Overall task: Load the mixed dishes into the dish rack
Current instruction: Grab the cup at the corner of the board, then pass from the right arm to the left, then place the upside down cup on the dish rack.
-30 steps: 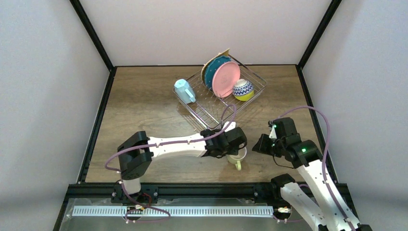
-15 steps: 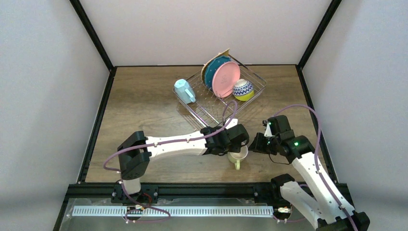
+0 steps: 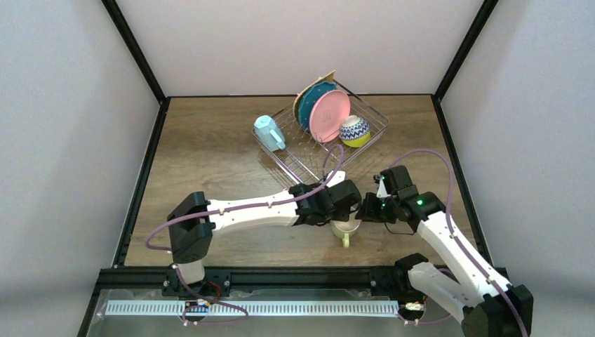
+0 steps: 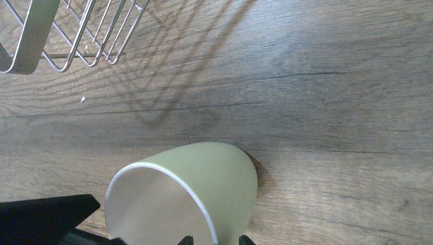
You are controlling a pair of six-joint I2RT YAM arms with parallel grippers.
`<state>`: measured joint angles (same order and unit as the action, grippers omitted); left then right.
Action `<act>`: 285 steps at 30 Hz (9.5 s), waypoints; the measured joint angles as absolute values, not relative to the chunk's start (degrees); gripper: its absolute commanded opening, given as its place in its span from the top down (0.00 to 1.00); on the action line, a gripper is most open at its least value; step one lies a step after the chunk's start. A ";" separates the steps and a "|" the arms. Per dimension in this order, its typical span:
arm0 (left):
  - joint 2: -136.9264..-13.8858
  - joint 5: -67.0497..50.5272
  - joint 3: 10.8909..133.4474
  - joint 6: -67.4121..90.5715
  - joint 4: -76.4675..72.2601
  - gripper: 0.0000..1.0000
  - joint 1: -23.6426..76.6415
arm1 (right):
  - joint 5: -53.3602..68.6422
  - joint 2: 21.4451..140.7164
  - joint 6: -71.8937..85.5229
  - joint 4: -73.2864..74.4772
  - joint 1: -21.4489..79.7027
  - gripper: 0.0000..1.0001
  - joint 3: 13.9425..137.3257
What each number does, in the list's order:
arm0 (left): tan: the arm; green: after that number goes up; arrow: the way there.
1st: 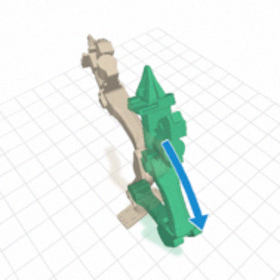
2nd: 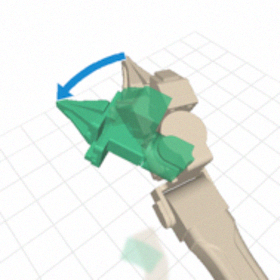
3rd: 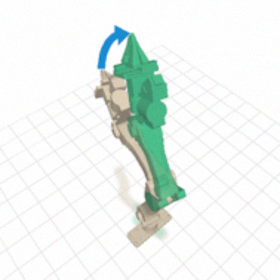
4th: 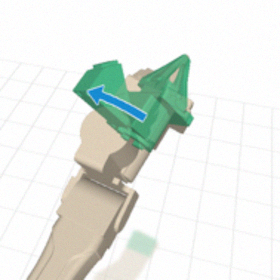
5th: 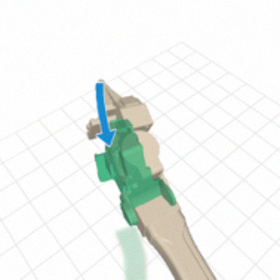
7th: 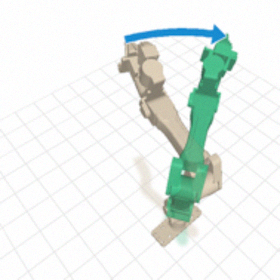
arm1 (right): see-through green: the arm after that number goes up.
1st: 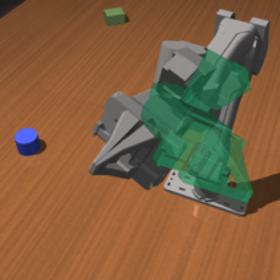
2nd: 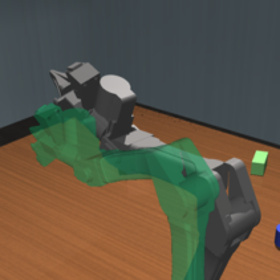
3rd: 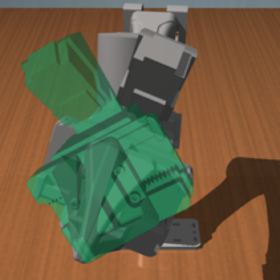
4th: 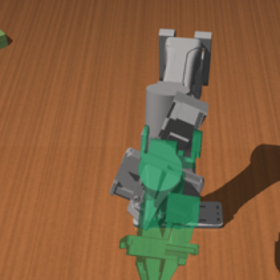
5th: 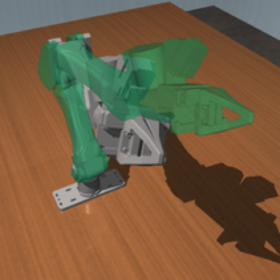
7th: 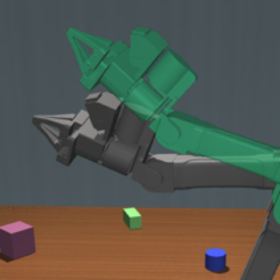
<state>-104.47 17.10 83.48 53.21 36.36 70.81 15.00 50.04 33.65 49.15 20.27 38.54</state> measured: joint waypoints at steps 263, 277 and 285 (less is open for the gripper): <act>-117.03 25.39 93.30 91.57 46.09 0.38 50.57 | 22.33 55.79 45.41 19.88 18.06 0.46 51.94; -116.46 25.17 92.23 92.55 43.72 0.24 50.57 | 23.03 55.55 45.45 19.84 18.06 0.46 51.72; -115.28 24.67 92.05 92.42 44.58 0.24 50.68 | 23.14 56.55 45.50 18.96 18.06 0.46 51.72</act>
<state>-115.28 24.67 92.05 92.42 44.58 50.68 23.14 56.55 45.50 18.96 18.06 51.72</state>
